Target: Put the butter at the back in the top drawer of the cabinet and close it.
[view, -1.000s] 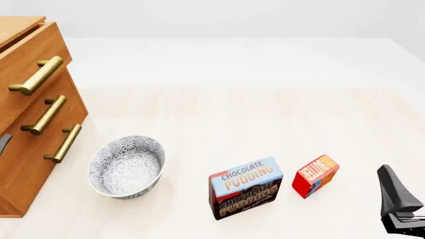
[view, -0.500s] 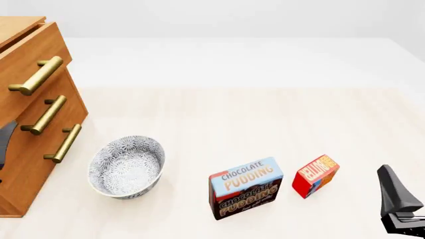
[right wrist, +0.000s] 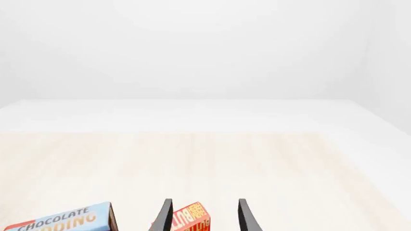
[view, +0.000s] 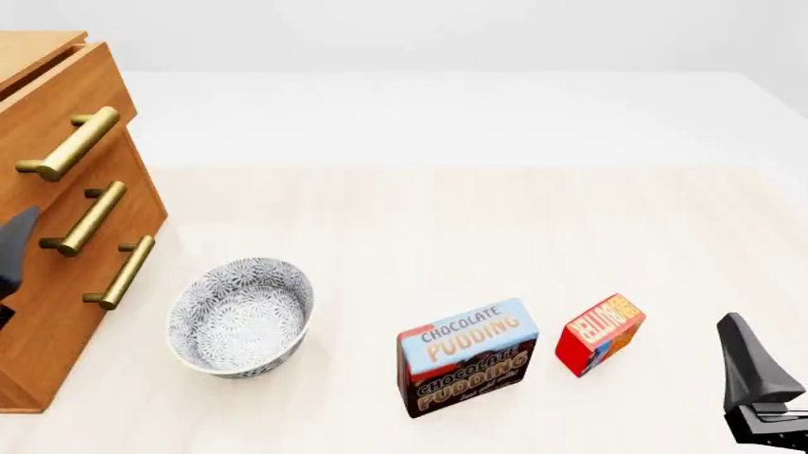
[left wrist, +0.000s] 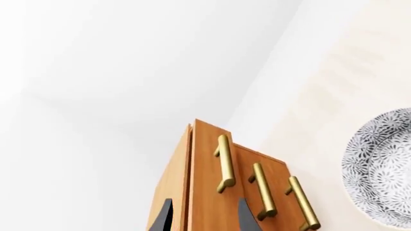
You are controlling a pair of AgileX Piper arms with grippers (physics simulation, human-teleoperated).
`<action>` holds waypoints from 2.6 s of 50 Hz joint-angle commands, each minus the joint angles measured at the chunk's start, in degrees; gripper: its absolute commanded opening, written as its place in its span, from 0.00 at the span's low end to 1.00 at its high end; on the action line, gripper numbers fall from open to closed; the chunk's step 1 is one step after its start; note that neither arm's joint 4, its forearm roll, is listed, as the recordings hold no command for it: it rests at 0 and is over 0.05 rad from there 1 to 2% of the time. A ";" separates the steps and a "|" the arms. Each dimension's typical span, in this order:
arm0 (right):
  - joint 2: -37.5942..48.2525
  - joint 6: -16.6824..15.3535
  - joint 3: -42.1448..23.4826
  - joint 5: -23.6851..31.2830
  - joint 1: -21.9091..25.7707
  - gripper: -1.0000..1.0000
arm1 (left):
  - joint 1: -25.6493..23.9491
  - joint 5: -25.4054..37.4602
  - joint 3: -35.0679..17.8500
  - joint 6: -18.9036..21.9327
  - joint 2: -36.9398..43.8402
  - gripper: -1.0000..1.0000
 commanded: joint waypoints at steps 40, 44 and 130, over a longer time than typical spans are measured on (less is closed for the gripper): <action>0.00 0.00 0.00 0.00 0.00 1.00 | 0.68 -10.68 2.91 4.30 10.34 1.00; 0.00 0.00 0.00 0.00 0.00 1.00 | 0.82 -11.35 3.15 4.47 10.82 1.00; 0.00 0.00 0.00 0.00 0.00 1.00 | 6.81 -24.34 5.99 5.06 24.05 1.00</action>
